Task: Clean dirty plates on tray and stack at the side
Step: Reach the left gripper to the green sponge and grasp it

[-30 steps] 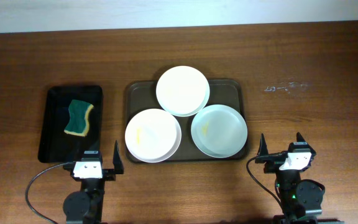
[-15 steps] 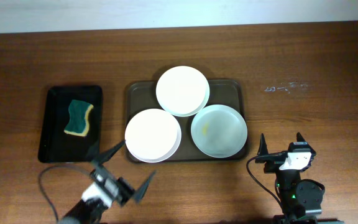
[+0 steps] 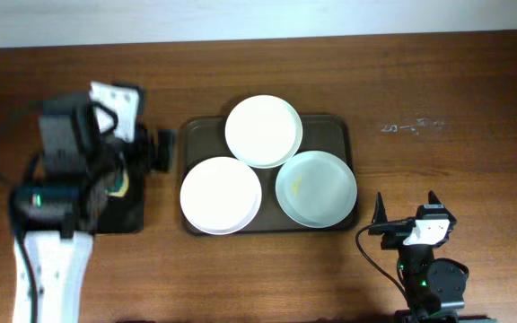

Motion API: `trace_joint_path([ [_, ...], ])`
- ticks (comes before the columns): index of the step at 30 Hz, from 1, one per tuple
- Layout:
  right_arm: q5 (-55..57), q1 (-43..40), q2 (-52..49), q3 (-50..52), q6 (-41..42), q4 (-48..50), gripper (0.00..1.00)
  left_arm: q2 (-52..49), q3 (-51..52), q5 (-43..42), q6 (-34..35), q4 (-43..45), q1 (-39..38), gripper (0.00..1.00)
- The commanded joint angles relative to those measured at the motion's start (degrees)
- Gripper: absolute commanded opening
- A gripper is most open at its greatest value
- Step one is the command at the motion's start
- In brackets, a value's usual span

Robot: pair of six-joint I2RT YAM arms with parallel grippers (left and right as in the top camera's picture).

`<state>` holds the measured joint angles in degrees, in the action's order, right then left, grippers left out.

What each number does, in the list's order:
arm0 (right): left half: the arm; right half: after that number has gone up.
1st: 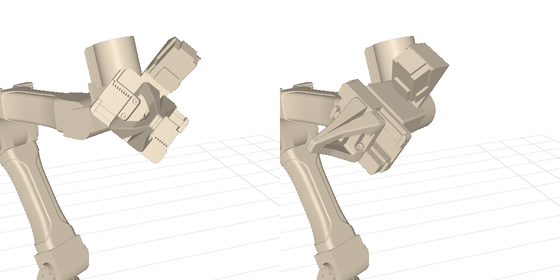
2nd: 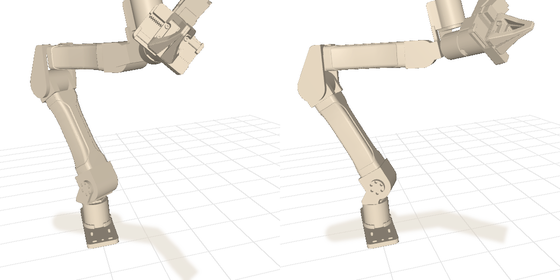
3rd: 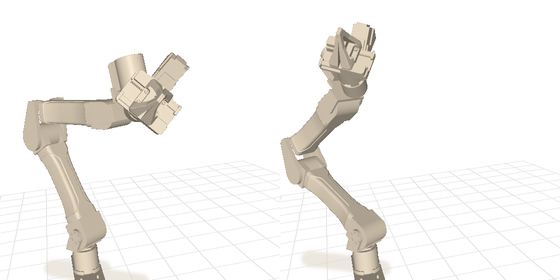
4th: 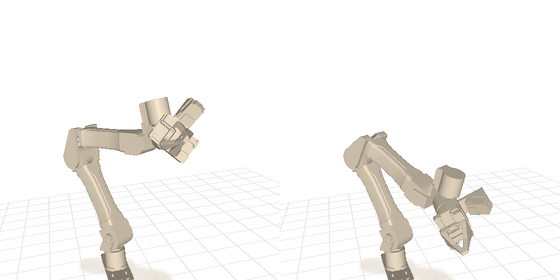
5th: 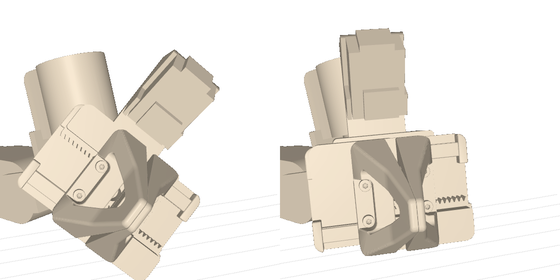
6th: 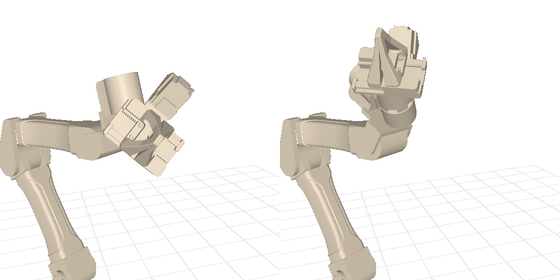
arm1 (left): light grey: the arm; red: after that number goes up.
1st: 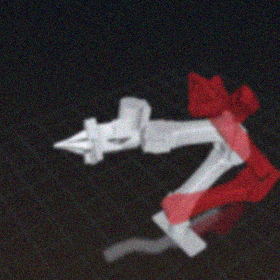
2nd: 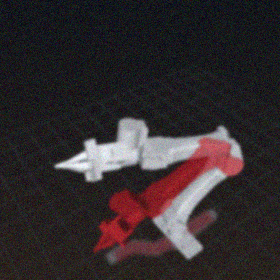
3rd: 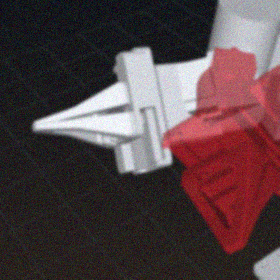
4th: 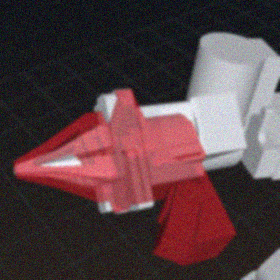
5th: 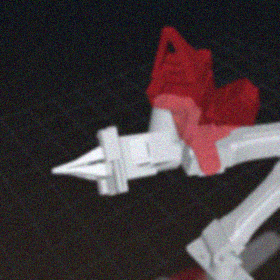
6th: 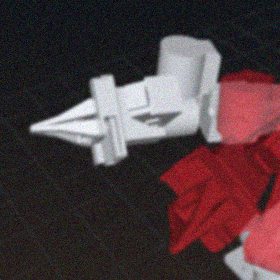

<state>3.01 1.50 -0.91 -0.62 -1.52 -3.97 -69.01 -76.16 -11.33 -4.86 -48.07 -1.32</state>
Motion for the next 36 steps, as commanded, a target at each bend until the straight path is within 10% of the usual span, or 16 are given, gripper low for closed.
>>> trace_joint_path([
  [1, 0.7, 0.4, 0.4, 0.3, 0.2, -0.3, 0.98, -7.6, -5.0, 10.2, 2.3, 1.5, 2.8, 0.99],
  [13, 0.7, 0.4, 0.4, 0.3, 0.2, -0.3, 0.98, -36.3, -5.0, 14.3, 2.3, 4.3, 19.3, 1.00],
  [15, 0.7, 0.4, 0.4, 0.3, 0.2, -0.3, 0.99, -38.0, -4.7, 14.4, 0.0, 5.2, 20.4, 0.77],
  [21, 0.7, 0.4, 0.4, 0.3, 0.2, -0.3, 0.99, -50.0, -4.3, 7.0, -9.2, 7.3, 20.3, 0.79],
  [23, 0.7, 0.4, 0.4, 0.3, 0.2, -0.3, 0.98, -50.4, -4.3, 0.8, -14.6, 7.4, 20.3, 0.66],
  [28, 0.7, 0.4, 0.4, 0.3, 0.2, -0.3, 0.98, -49.6, -7.5, 0.8, -14.5, 3.8, 20.3, 0.78],
  [36, 0.7, 0.4, 0.4, 0.3, 0.2, -0.4, 0.98, -43.6, -8.1, 2.3, -14.1, 0.0, 20.3, 0.68],
])
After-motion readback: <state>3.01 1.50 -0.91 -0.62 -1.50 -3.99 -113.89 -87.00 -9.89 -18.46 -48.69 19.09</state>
